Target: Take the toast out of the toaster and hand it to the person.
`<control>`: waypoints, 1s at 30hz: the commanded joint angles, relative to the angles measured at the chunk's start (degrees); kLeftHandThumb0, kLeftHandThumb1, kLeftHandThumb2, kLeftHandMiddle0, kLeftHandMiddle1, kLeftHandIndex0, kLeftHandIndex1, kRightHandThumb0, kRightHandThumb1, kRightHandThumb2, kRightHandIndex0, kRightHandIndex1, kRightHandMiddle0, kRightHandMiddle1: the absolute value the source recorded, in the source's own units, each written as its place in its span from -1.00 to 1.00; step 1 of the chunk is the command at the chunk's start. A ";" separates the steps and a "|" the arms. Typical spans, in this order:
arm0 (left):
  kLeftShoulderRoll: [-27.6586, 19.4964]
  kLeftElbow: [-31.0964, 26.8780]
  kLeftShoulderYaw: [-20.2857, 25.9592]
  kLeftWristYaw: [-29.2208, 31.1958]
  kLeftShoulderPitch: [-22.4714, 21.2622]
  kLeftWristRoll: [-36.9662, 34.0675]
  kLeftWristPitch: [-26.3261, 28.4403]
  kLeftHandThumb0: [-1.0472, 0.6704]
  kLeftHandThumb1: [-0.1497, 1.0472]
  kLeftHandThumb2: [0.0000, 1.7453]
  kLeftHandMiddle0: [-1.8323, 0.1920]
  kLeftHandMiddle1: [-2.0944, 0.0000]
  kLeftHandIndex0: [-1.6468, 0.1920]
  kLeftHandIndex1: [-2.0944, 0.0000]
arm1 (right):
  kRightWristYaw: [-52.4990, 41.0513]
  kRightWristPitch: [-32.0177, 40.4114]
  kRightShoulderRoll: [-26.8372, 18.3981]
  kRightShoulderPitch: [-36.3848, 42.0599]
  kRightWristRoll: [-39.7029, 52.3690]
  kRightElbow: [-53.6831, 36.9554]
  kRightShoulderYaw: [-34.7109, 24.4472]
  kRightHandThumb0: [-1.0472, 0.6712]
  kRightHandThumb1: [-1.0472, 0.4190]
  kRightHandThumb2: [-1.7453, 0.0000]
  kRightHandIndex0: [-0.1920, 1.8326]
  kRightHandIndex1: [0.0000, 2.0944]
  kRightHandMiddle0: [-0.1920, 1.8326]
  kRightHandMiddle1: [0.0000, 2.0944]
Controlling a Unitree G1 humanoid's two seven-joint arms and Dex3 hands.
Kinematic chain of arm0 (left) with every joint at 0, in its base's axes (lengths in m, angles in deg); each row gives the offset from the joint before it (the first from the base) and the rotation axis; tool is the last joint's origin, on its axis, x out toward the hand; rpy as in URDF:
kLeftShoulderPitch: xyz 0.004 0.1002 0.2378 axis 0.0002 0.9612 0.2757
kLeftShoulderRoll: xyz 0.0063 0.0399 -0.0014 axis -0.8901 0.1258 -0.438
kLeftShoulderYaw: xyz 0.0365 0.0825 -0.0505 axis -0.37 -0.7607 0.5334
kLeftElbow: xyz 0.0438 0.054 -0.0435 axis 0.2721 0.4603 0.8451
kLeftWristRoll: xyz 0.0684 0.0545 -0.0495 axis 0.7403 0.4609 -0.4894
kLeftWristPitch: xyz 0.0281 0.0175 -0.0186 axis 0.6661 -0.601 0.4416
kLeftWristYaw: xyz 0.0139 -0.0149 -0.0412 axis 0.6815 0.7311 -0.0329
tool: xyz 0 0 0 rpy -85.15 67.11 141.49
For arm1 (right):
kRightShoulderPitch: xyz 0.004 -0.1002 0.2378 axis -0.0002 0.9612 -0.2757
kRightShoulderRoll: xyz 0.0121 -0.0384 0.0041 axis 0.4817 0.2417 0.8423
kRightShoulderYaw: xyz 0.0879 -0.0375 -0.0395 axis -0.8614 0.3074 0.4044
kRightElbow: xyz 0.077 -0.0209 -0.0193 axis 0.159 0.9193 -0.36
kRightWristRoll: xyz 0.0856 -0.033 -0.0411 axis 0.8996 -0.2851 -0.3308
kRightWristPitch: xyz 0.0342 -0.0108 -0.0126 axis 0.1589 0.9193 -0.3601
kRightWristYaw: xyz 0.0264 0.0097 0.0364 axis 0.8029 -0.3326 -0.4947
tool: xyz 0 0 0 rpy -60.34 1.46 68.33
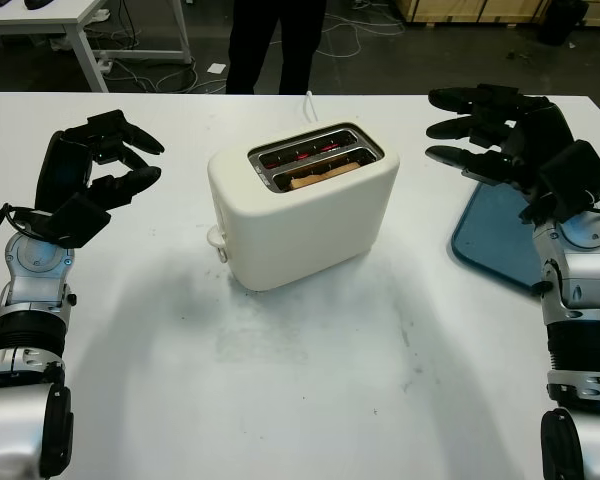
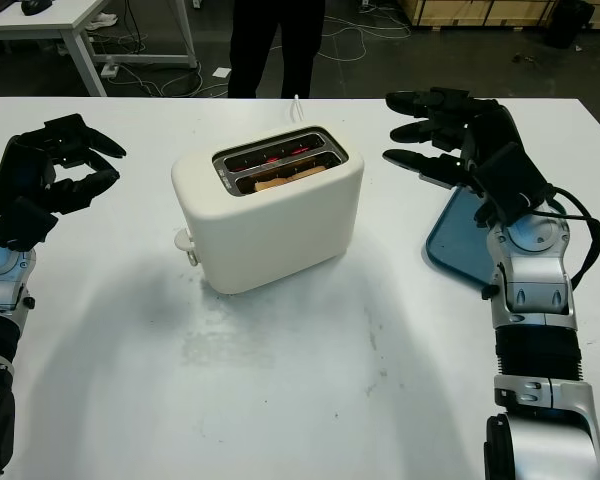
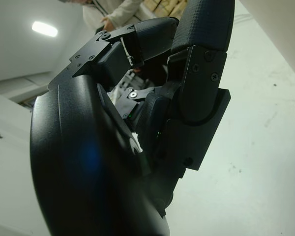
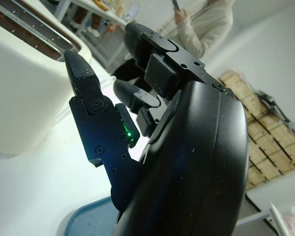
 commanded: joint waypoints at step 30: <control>0.22 -0.52 -0.19 -0.38 -0.08 0.08 -0.36 -1.00 0.79 -0.70 0.00 -0.12 -0.02 0.01 | -0.08 -2.49 -0.04 1.13 1.44 0.38 -1.09 -0.12 -0.60 1.00 -0.14 -0.44 0.06 -0.98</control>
